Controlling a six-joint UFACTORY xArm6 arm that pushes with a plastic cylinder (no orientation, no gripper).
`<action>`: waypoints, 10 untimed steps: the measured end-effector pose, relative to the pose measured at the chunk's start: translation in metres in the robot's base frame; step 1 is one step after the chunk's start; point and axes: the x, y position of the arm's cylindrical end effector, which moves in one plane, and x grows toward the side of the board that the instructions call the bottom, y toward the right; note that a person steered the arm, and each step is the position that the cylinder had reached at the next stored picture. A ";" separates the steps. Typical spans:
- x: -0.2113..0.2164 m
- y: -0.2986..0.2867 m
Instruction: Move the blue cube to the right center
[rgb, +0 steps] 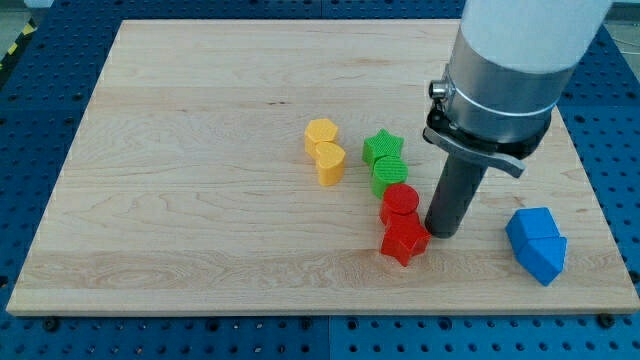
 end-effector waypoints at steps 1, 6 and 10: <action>0.013 0.005; 0.070 0.055; 0.047 0.110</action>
